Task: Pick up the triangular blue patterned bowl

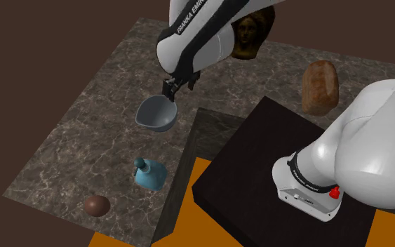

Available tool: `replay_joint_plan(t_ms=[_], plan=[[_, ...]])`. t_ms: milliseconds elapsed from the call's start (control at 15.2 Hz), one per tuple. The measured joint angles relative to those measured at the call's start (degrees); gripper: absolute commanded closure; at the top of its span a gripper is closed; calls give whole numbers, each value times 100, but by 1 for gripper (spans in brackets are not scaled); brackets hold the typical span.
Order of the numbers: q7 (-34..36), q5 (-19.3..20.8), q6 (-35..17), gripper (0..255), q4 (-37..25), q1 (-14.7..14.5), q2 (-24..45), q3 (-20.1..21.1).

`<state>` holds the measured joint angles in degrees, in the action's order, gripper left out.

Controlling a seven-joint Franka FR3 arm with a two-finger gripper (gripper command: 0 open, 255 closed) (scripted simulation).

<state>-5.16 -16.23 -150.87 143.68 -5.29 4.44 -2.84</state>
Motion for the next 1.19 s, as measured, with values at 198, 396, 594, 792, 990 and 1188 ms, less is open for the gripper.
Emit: replay_joint_plan(t_ms=[198, 396, 594, 792, 990, 1188], plan=[[-365, -487, -429, 0, -314, 45, 674, 130], [-650, -855, -705, 0, -850, 161, 1411, 304], [-791, -1013, -882, 0, -962, 232, 1681, 407], [-944, -1132, -1051, 0, -1052, 322, 1943, 496], [-1033, -1222, -1205, 255, -1097, 372, 2136, 578], [-1056, -1242, -1237, 255, -1095, 387, 2161, 596]])
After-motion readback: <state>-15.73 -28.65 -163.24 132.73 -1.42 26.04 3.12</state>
